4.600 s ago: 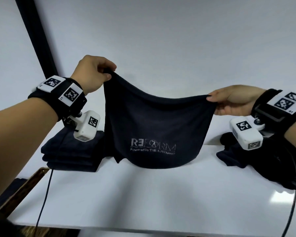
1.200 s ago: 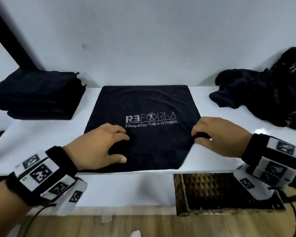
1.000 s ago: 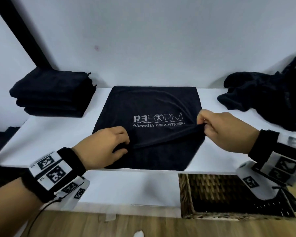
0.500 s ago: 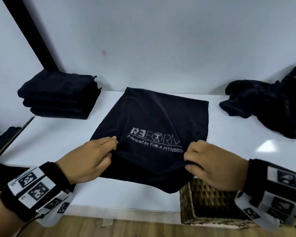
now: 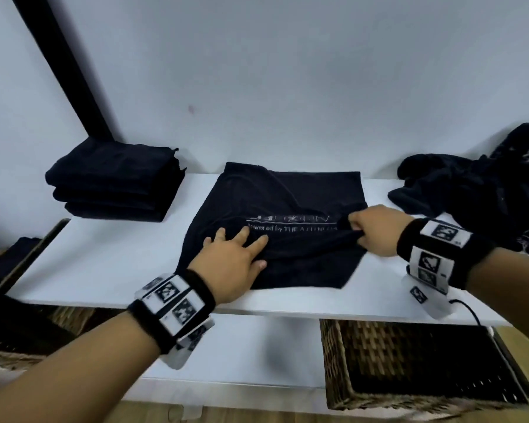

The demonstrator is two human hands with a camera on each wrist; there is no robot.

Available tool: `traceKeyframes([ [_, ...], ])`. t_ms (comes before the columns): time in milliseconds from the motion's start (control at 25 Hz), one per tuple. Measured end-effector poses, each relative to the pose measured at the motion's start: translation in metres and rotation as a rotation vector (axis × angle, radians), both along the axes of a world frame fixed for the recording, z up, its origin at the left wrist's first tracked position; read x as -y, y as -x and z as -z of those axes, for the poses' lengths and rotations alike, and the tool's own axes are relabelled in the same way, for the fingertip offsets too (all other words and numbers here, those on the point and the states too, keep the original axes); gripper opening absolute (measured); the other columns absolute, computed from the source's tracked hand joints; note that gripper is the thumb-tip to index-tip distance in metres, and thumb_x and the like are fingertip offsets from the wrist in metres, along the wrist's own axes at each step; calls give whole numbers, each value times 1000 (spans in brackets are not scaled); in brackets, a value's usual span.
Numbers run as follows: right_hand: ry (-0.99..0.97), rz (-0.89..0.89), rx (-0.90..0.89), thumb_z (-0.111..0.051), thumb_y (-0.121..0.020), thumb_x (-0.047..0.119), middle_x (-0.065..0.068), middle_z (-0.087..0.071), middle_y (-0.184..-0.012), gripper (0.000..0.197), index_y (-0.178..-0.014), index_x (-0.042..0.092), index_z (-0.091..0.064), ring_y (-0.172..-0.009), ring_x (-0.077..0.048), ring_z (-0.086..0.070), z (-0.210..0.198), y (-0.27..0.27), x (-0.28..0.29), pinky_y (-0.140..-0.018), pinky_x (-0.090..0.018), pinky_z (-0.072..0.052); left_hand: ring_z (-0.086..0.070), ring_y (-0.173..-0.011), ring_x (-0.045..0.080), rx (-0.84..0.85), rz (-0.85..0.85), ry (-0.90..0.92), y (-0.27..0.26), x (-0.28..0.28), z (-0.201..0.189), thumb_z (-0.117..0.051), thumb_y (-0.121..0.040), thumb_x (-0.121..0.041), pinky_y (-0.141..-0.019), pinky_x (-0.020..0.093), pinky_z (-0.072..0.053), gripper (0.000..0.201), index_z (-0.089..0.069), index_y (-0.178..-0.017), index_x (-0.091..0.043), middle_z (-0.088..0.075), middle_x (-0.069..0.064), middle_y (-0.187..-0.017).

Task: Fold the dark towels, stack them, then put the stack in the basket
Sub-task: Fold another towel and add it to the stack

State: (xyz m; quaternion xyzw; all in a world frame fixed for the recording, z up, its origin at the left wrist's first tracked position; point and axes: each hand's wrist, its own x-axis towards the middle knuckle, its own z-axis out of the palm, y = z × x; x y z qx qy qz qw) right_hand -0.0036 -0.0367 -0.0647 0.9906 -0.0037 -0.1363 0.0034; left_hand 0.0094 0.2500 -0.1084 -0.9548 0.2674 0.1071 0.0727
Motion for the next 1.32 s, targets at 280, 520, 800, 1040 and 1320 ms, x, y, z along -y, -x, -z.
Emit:
traceKeyframes([
  [280, -86, -126, 254, -59, -85, 46, 9, -48, -73, 33, -71, 24, -37, -64, -12, -49, 1, 38, -28, -60, -32, -46, -42, -124, 39, -66, -33, 89, -6, -10, -13, -42, -98, -41, -98, 50, -43, 46, -38, -142, -31, -43, 5, -137],
  [520, -51, -317, 205, -53, -75, 72, 24, -38, -93, 33, -89, 49, -34, -81, -1, -47, 18, 48, -44, -64, -18, -45, -46, -100, 26, 162, 65, 178, 15, -13, -13, -54, -93, -13, -65, 32, -38, 20, -57, -113, -13, -45, 5, -116],
  [800, 9, -304, 122, -51, -92, 49, 15, -45, -83, 28, -78, 39, -28, -76, -3, -47, 29, 30, -47, -72, -21, -44, -48, -87, 26, 198, 14, 232, 13, -37, -14, -46, -92, -4, -71, 38, -47, 20, -50, -111, -10, -55, 8, -102],
  [1040, -12, -256, 124, -56, -92, 32, 14, -43, -76, 40, -72, 36, -22, -68, -4, -47, 27, 30, -51, -63, -22, -41, -37, -73, 21, 225, 152, 271, 14, -64, 3, -45, -99, -16, -64, 34, -37, 8, -47, -103, -10, -56, 8, -93],
  [1320, 137, -421, 140, -75, -54, 16, 19, -37, -76, 59, -84, 50, -37, -59, -7, -45, 12, 41, -24, -48, -29, -44, -41, -84, 20, 173, 83, 335, 3, -70, 6, -56, -95, -24, -75, 41, -48, 16, -57, -98, -8, -52, 8, -100],
])
